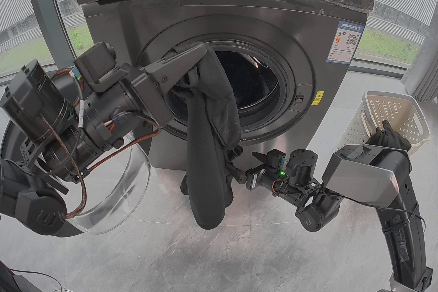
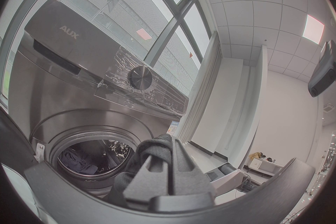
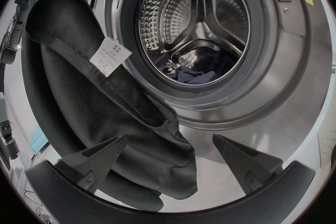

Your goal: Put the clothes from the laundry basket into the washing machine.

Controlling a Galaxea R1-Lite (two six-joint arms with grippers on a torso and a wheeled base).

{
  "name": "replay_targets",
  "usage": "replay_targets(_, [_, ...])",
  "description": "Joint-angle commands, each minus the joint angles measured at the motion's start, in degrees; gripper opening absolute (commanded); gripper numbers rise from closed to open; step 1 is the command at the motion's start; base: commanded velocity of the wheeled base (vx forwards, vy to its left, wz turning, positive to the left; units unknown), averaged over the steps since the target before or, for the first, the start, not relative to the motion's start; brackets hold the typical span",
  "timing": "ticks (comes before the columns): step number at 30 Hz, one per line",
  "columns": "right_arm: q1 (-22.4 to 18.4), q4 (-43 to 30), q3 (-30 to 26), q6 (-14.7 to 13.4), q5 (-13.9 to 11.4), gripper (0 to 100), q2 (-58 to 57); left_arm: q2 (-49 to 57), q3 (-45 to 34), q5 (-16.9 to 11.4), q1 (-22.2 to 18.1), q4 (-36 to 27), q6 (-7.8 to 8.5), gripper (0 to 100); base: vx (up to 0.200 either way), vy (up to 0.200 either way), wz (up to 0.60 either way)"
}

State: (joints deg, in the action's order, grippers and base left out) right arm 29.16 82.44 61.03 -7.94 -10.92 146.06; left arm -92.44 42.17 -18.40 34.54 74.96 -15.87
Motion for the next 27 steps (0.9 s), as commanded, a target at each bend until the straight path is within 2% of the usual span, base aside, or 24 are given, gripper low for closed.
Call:
replay_targets(1, [-0.86, 0.61, -2.32, 0.11, -0.15, 100, -1.30, -0.02, 0.02, 0.03, -0.08, 0.01, -0.04, 0, 0.000, 0.000, 0.00])
replay_targets(9, [-4.37, 1.23, -6.01, 0.64, -1.29, 100, -2.53, -0.11, 0.02, 0.03, 0.27, 0.01, -0.04, 0, 0.000, 0.000, 0.00])
replay_targets(12, [-4.55, 0.96, -5.66, 0.64, -1.21, 100, -2.27, -0.11, 0.02, 0.03, 0.36, 0.01, -0.04, 0, 0.000, 0.000, 0.00])
replay_targets(27, [0.02, -1.15, 0.23, 0.73, -1.38, 100, 0.37, -0.11, 0.20, 0.20, 0.36, 0.01, -0.04, 0, 0.000, 0.000, 0.00])
